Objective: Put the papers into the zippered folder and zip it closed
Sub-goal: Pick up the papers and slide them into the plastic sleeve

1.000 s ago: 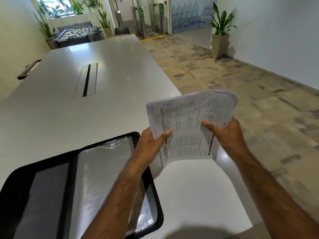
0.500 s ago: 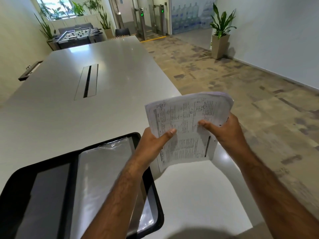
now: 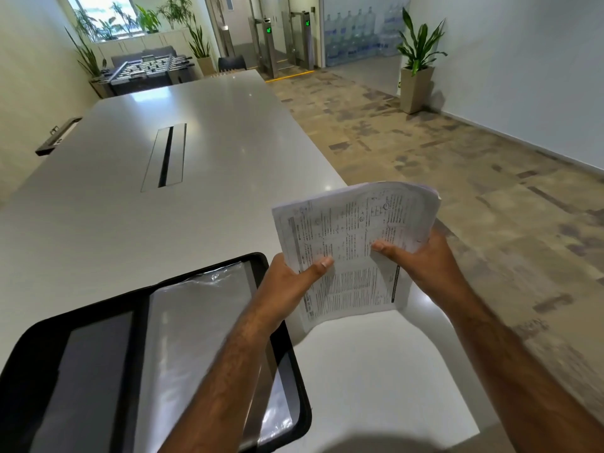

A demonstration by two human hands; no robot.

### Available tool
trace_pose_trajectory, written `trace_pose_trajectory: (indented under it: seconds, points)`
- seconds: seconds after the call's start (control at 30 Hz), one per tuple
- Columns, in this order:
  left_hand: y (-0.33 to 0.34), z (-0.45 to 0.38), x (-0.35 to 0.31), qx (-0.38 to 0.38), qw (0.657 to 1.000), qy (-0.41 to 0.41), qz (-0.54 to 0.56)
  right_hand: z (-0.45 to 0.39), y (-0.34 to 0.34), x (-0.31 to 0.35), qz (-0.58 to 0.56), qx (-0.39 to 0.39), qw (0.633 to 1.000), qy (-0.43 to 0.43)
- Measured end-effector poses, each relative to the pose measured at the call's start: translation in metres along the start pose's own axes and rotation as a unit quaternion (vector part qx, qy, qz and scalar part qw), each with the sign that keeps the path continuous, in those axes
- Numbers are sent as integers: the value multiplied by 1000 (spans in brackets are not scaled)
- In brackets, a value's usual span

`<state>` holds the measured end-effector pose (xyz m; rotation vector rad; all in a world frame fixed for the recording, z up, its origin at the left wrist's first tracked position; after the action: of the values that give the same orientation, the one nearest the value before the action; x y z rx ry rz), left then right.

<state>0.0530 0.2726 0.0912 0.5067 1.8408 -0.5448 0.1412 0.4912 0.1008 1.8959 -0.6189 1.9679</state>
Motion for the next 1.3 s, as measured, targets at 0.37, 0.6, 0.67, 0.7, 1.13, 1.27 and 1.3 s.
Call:
trace_pose_trajectory:
  seconds: [0.37,0.6,0.67,0.7,1.13,1.27,1.3]
  points:
    - [-11,6,11,-37,999,0,12,4,6,1,-4,6,1000,-6]
    - [-8,9,10,-48,998,0,38,7,0,-4,-6,-20,1000,1]
    - [-7,11,14,-49,998,0,47,9,0,-4,1,-18,1000,-5]
    - [-5,13,19,-46,998,-6,46,10,2,-7,5,-14,1000,-2]
    - [-3,28,36,-25,998,-28,58,18,15,-16,2,7,1000,22]
    - [-10,34,33,-26,994,-34,97,17,21,-17,16,10,1000,25]
    - [-12,36,34,-29,993,-41,110,16,25,-17,17,17,999,25]
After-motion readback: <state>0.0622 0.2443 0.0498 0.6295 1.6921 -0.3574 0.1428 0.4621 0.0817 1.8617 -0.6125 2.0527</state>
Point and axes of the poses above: each hand's wrist, its own z-axis away from the middle knuckle, its own y-axis out of the palm, x = y × z, the point moved 10 cm from there along -z, towards the middle knuckle, and after that the axes turned 15 degrees about y, right-handed, at the moved point
